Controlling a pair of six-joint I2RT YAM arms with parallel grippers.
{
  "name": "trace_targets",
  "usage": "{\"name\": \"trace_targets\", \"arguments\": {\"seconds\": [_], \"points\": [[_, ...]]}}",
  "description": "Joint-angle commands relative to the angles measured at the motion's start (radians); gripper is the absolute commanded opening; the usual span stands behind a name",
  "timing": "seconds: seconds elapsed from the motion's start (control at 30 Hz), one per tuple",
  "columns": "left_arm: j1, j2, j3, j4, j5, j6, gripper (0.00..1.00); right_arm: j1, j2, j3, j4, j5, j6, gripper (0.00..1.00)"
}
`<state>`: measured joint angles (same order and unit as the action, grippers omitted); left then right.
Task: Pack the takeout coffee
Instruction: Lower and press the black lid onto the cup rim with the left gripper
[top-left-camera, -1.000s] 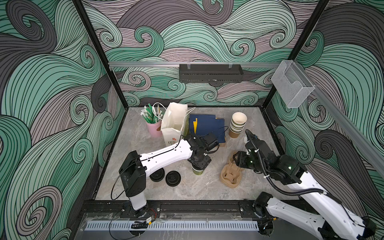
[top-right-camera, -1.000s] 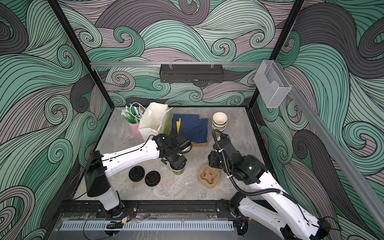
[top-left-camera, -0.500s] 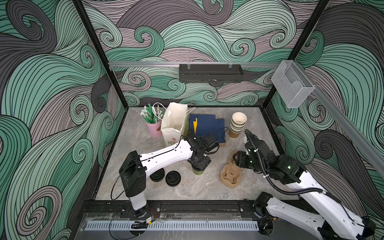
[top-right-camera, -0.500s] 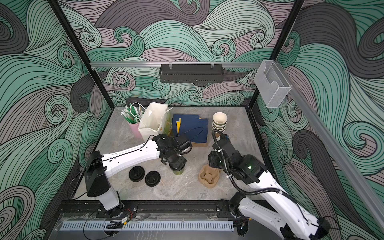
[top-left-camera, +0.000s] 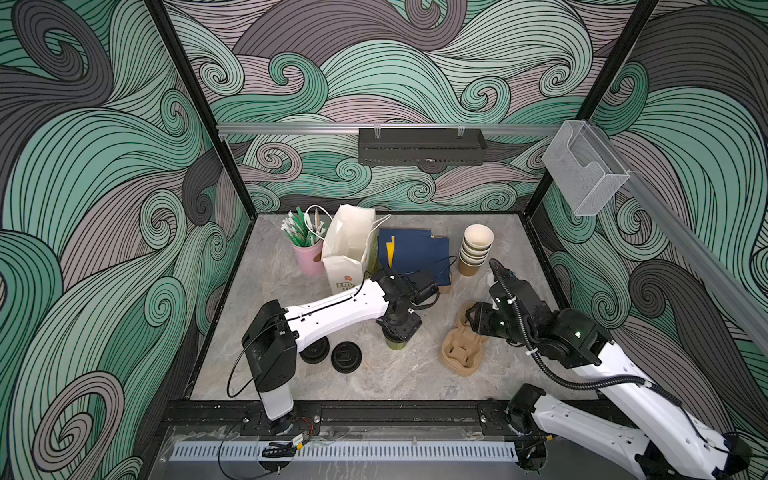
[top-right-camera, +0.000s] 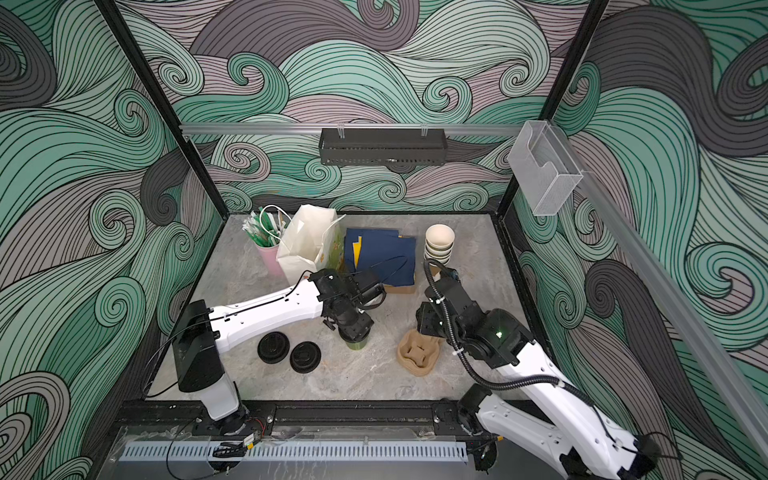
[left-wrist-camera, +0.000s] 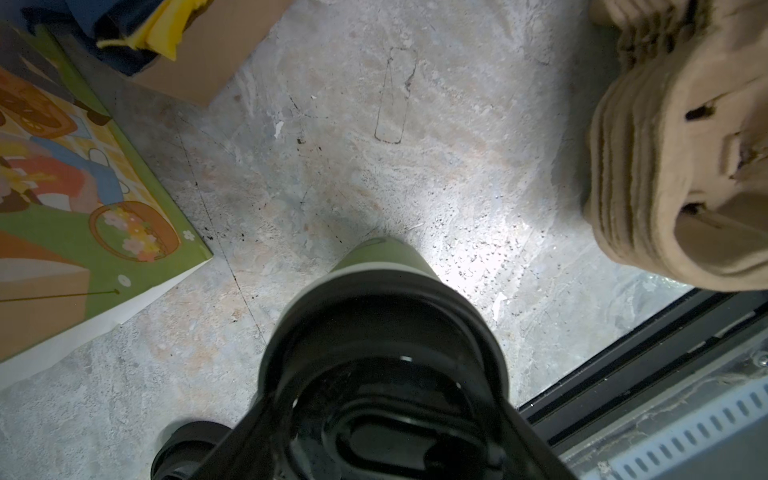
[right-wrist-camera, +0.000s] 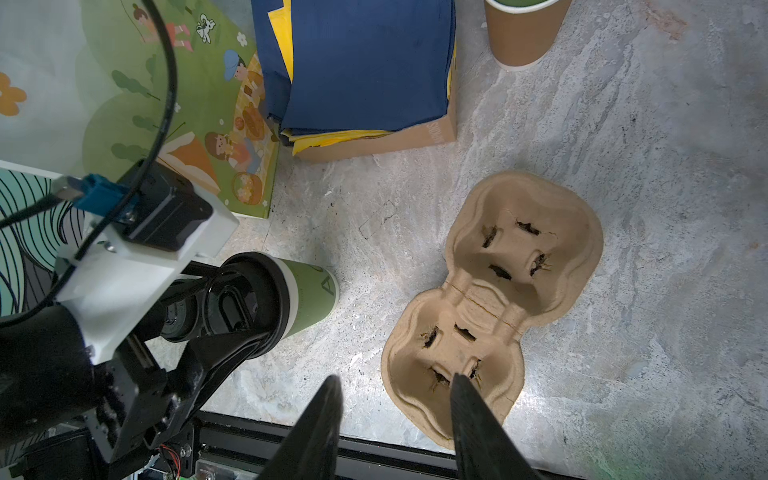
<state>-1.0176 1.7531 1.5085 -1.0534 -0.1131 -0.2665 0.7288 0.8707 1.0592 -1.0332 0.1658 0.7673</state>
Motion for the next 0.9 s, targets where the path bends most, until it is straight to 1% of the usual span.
{"name": "trace_targets", "arguments": {"seconds": [0.0,0.43,0.67,0.77,0.87], "points": [[-0.007,0.020,0.000,-0.015,-0.005,-0.013,0.70,-0.009,0.002,0.001,-0.018,0.005,0.012,0.45],[-0.006,0.026,-0.080,0.054,0.008,-0.030,0.70,-0.012,0.004,-0.004,-0.018,-0.005,0.011,0.45],[-0.001,0.002,-0.140,0.104,0.052,-0.061,0.70,-0.014,0.010,-0.012,-0.018,-0.011,0.012,0.45],[0.003,-0.014,-0.176,0.143,0.090,-0.072,0.71,-0.017,0.011,-0.020,-0.017,-0.016,0.019,0.45],[0.006,-0.022,-0.195,0.159,0.096,-0.078,0.71,-0.021,0.011,-0.034,-0.016,-0.025,0.029,0.45]]}}
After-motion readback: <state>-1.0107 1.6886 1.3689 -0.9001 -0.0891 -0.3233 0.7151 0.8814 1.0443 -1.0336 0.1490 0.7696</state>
